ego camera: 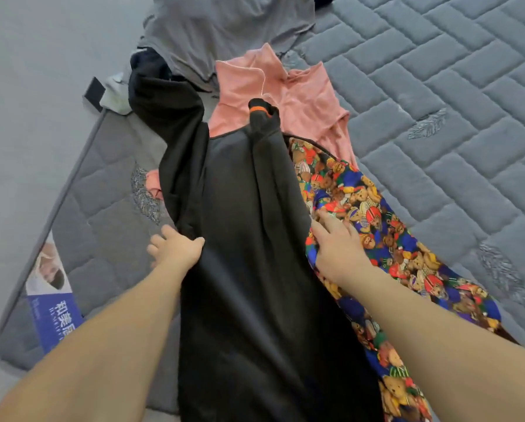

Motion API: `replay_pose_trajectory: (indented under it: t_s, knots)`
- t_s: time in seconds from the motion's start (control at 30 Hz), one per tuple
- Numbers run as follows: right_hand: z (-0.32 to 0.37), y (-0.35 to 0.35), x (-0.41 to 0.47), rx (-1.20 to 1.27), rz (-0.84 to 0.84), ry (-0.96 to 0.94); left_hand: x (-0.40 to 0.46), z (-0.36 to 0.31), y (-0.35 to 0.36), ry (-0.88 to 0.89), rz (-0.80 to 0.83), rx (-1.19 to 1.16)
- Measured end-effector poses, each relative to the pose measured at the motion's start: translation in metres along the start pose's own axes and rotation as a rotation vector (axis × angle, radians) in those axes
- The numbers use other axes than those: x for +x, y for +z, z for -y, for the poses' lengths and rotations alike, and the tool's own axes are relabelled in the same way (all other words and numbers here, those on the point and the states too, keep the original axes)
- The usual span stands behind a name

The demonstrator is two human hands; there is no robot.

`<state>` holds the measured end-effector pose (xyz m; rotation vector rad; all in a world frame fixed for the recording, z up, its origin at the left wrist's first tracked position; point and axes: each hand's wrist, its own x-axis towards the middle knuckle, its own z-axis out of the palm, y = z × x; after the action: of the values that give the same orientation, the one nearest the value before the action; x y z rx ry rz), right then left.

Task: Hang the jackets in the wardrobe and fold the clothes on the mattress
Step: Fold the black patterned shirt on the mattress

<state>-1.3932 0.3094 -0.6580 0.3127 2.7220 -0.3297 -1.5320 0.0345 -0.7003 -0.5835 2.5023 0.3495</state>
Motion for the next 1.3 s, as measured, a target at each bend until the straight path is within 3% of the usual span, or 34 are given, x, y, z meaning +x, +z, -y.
replay_pose_trajectory:
  t_s: [0.07,0.13,0.2,0.27,0.3,0.37,0.43,0.47,0.5,0.6,0.7,0.77,0.8,0.83,0.9,0.97,1.0,1.07,1.13,1.2,1.3]
  knots:
    - [0.026,0.010,0.013,-0.093,0.069,-0.142,0.007,0.010,0.009,0.076,0.075,-0.058]
    - [0.050,0.010,0.026,-0.261,0.320,-0.183,0.001,0.029,0.015,0.106,0.250,-0.126]
    - [0.071,0.002,0.041,-0.371,0.503,-0.144,-0.023,0.060,0.007,-0.092,0.607,-0.055]
    - [0.084,-0.015,0.061,-0.251,0.444,-0.023,-0.036,0.082,-0.010,-0.221,0.973,0.246]
    - [0.088,-0.025,0.074,-0.116,0.335,0.059,-0.034,0.083,-0.022,-0.169,0.990,0.385]
    - [0.085,-0.043,0.105,0.092,0.059,0.179,-0.013,0.067,-0.041,0.080,0.644,0.485]
    - [0.072,-0.055,0.136,0.109,-0.133,0.189,0.008,0.034,-0.056,0.221,0.170,0.260]
    - [0.064,-0.058,0.150,0.088,-0.152,0.190,0.019,0.015,-0.061,0.250,0.019,0.101]
    - [0.056,-0.059,0.162,0.062,-0.131,0.209,0.028,-0.005,-0.065,0.282,-0.025,-0.050]
    - [0.036,-0.053,0.187,0.098,-0.050,0.367,0.049,-0.039,-0.056,0.362,0.108,-0.439]
    - [0.028,-0.048,0.195,0.086,-0.024,0.364,0.061,-0.011,-0.064,0.139,-0.112,-0.576]
    - [0.027,-0.047,0.191,0.088,0.004,0.323,0.064,0.031,-0.081,-0.148,-0.282,-0.494]
    - [0.025,-0.048,0.187,0.102,0.009,0.299,0.062,0.050,-0.089,-0.273,-0.362,-0.316]
    - [0.021,-0.050,0.183,0.101,0.000,0.282,0.059,0.062,-0.094,-0.287,-0.451,-0.135]
    - [0.006,-0.063,0.173,0.035,-0.058,0.304,0.057,0.053,-0.093,0.086,-0.638,0.038]
    - [-0.019,-0.080,0.165,-0.074,-0.124,0.337,0.057,0.004,-0.084,0.505,-0.622,0.075]
    - [-0.034,-0.089,0.164,-0.121,-0.145,0.350,0.058,-0.028,-0.076,0.623,-0.560,0.122]
    - [-0.063,-0.100,0.162,-0.146,-0.118,0.375,0.056,-0.087,-0.055,0.669,-0.318,0.259]
    - [-0.085,-0.101,0.154,-0.030,0.008,0.346,0.059,-0.125,-0.036,0.584,-0.134,0.329]
    - [-0.103,-0.105,0.148,0.054,0.040,0.320,0.062,-0.147,-0.037,0.579,-0.190,0.238]
    - [-0.135,-0.131,0.149,-0.022,-0.155,0.442,0.061,-0.186,-0.059,0.819,-0.469,-0.093]
